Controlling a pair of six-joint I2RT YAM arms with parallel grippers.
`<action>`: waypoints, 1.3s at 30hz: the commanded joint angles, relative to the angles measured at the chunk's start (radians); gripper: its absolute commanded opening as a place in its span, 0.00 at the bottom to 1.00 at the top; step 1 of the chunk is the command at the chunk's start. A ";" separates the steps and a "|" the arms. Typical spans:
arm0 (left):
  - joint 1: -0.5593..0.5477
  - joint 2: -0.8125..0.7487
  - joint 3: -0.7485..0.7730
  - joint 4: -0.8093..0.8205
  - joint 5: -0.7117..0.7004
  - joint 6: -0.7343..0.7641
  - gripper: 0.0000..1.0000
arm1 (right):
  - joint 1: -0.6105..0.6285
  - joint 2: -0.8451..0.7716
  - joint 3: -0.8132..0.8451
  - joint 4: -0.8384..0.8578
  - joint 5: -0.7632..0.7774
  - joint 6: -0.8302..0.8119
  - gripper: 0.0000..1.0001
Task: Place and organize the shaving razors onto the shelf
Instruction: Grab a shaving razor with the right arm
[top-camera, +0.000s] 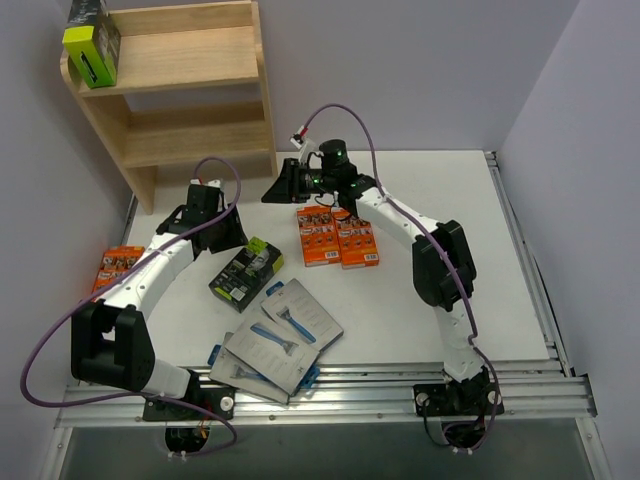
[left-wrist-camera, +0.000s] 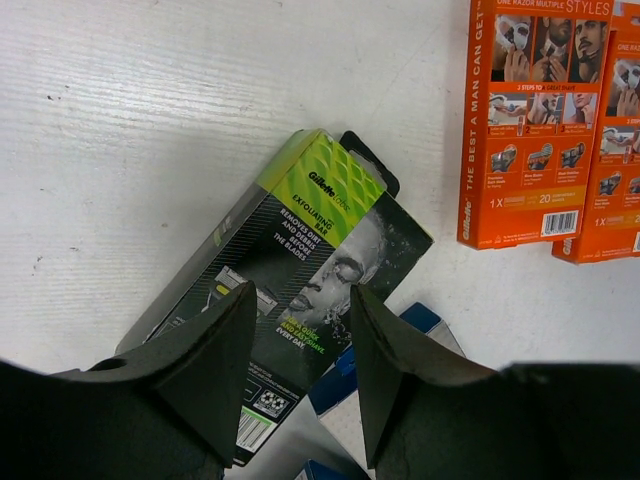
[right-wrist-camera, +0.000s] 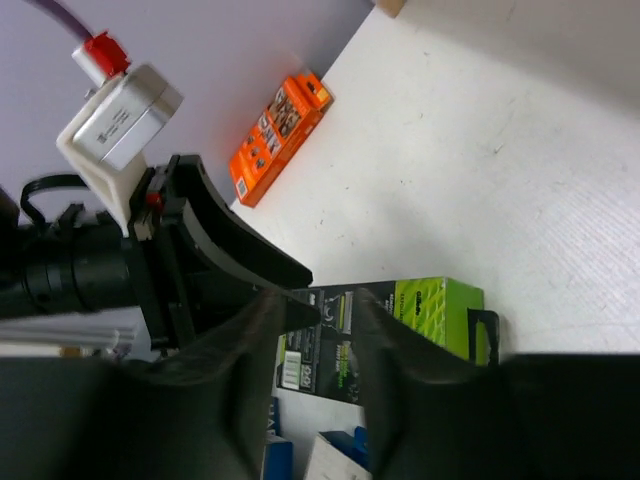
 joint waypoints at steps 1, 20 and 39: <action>-0.004 -0.006 0.050 -0.026 -0.021 0.007 0.51 | 0.004 -0.002 -0.025 -0.096 0.102 -0.045 0.38; 0.002 -0.291 -0.223 -0.116 -0.147 -0.352 0.23 | 0.031 0.056 -0.186 -0.047 0.166 -0.053 0.24; -0.029 -0.306 -0.484 -0.098 -0.224 -0.651 0.02 | 0.017 0.061 -0.289 0.020 0.130 -0.059 0.07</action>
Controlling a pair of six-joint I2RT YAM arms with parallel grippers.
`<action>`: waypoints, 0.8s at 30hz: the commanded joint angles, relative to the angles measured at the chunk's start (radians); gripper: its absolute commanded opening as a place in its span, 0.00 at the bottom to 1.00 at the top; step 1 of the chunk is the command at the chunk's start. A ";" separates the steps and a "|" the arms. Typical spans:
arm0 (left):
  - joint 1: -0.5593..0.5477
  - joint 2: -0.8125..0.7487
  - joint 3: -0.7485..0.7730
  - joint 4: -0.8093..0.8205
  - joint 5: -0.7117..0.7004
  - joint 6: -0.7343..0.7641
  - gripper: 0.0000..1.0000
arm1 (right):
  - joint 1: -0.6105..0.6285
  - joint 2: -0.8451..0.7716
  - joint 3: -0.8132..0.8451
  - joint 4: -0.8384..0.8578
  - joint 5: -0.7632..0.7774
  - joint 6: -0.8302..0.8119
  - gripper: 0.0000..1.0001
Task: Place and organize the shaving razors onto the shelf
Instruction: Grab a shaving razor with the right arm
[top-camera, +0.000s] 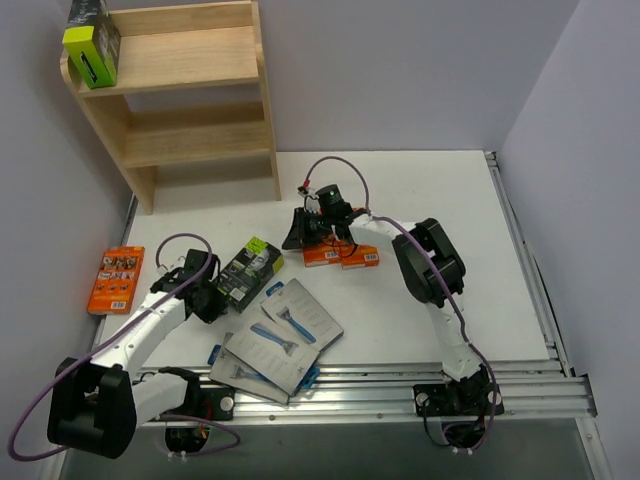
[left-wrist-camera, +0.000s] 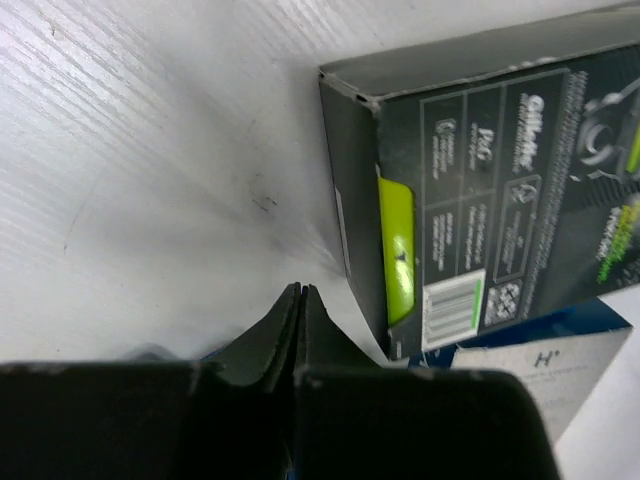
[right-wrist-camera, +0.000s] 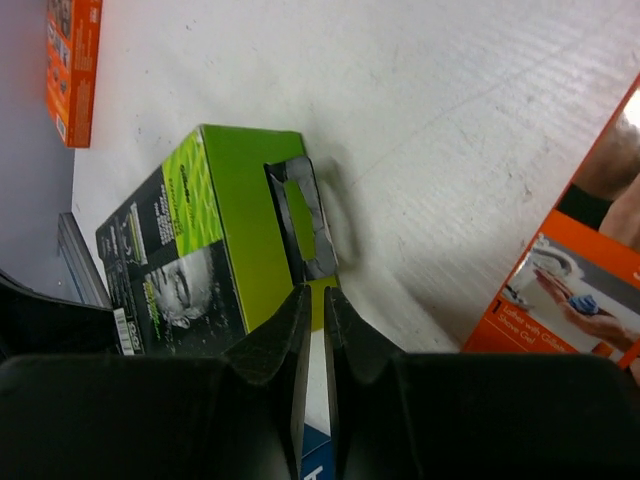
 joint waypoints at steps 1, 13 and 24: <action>-0.007 0.053 0.005 0.091 -0.048 -0.058 0.02 | 0.005 -0.023 -0.039 0.045 -0.034 -0.020 0.07; 0.071 0.312 0.228 0.134 -0.183 0.008 0.02 | 0.080 -0.121 -0.174 0.147 -0.123 -0.063 0.07; 0.249 0.410 0.334 0.306 -0.068 0.169 0.02 | -0.027 -0.261 -0.381 0.408 -0.182 0.089 0.18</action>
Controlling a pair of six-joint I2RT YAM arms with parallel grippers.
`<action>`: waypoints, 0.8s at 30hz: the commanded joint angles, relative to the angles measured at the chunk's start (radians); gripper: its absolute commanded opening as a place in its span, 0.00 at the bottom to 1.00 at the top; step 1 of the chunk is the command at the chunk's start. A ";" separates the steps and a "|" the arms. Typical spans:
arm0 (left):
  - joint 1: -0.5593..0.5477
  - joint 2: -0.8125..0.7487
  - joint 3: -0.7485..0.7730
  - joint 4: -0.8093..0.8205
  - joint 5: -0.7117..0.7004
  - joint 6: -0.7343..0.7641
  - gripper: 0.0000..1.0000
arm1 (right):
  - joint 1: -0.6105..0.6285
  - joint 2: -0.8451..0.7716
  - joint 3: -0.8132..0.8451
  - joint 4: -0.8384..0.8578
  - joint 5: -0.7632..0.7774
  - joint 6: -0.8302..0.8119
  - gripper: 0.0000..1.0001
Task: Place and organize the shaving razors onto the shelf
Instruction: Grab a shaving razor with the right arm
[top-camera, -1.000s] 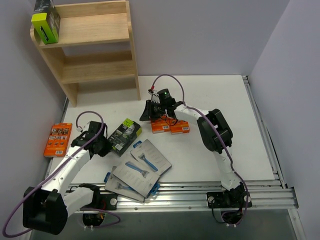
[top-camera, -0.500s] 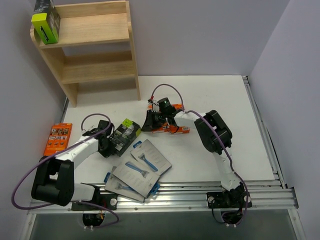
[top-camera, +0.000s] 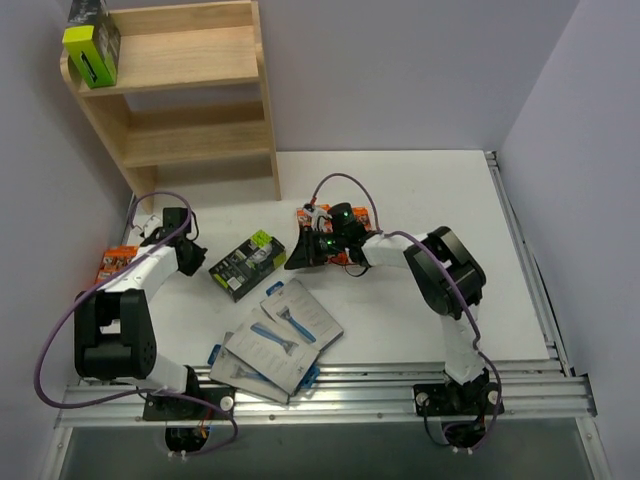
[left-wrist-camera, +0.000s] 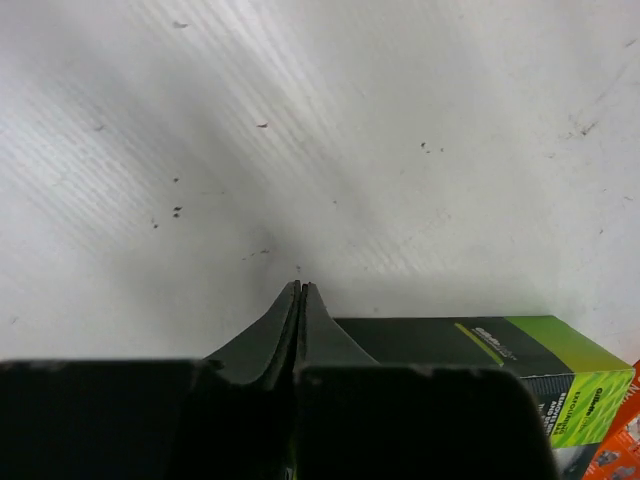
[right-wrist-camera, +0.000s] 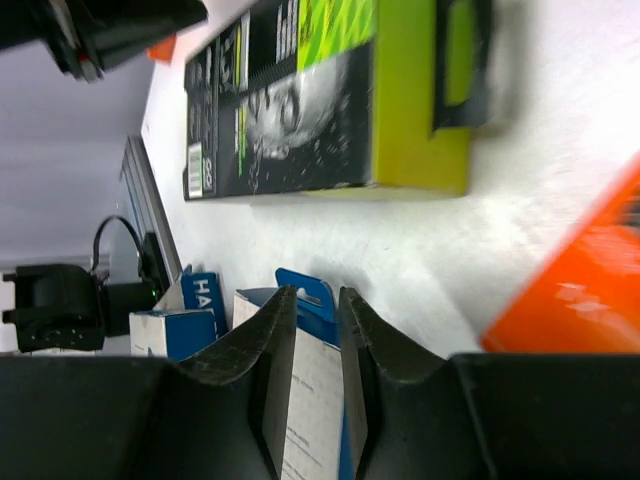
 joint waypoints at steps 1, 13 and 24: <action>0.003 0.031 0.069 0.063 0.041 0.069 0.02 | -0.079 -0.102 -0.033 0.158 -0.022 0.081 0.21; -0.003 -0.070 -0.124 0.063 0.142 0.034 0.02 | -0.102 0.092 0.206 0.068 0.013 0.138 0.35; -0.003 -0.080 -0.120 0.054 0.133 0.048 0.02 | -0.079 0.204 0.364 -0.127 0.110 0.094 0.42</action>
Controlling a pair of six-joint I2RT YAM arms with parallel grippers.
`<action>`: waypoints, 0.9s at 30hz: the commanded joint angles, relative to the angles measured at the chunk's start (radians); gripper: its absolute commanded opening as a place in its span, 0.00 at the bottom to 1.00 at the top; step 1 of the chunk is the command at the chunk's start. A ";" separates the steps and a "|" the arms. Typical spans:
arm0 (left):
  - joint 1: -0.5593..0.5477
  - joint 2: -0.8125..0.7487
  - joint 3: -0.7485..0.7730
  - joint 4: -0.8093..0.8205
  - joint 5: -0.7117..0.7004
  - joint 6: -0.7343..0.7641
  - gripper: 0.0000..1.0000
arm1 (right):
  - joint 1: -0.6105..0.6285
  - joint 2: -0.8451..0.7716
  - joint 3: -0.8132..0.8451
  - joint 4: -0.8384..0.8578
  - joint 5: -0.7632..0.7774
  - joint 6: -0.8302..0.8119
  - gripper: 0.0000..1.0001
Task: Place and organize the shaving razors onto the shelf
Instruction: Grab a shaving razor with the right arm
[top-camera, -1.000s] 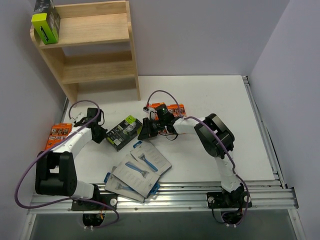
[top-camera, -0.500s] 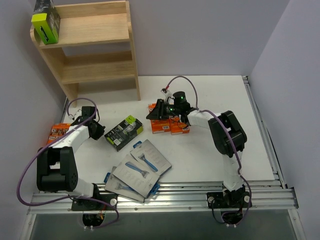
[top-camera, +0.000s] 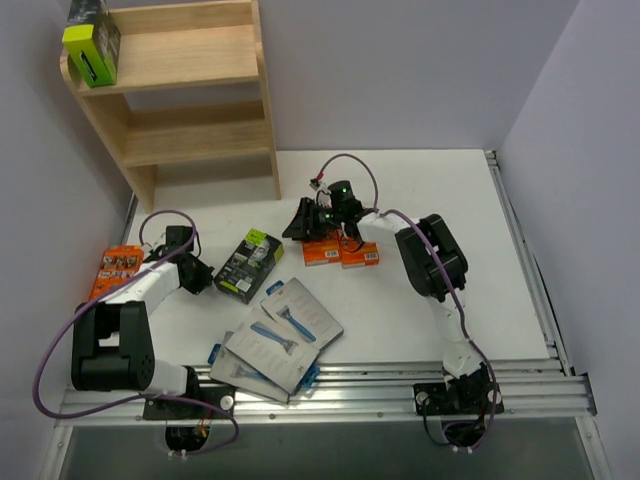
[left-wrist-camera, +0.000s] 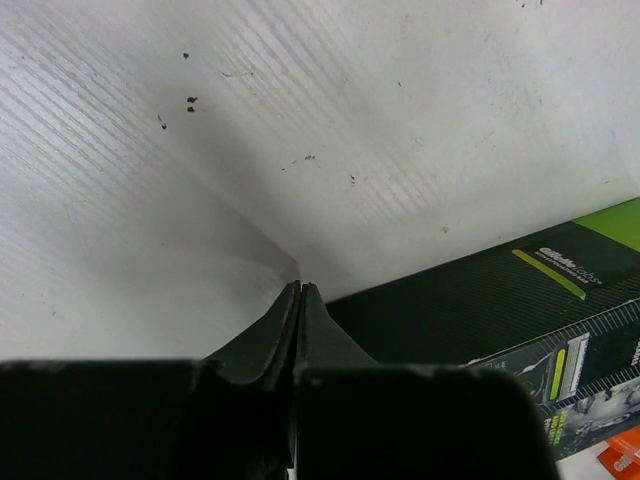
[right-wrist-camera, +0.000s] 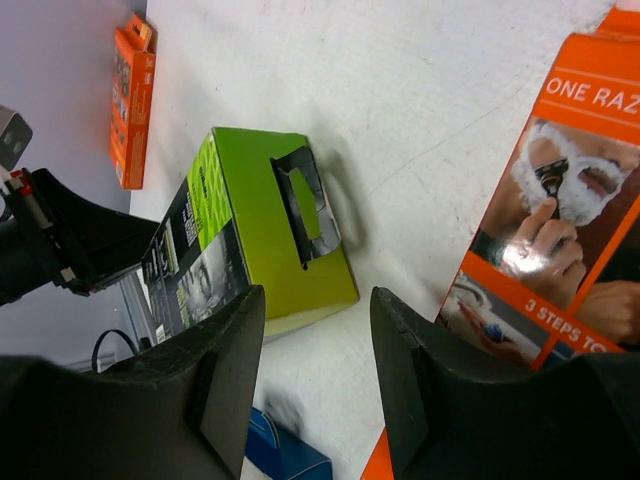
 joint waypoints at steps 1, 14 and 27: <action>0.003 -0.013 0.047 0.012 0.000 0.009 0.02 | 0.010 0.019 0.067 -0.035 0.042 -0.006 0.43; 0.006 0.090 0.163 0.025 0.024 0.015 0.02 | 0.025 0.131 0.205 -0.067 0.078 0.066 0.45; 0.008 0.219 0.260 0.143 0.075 0.015 0.02 | 0.069 0.160 0.191 -0.173 0.125 0.109 0.48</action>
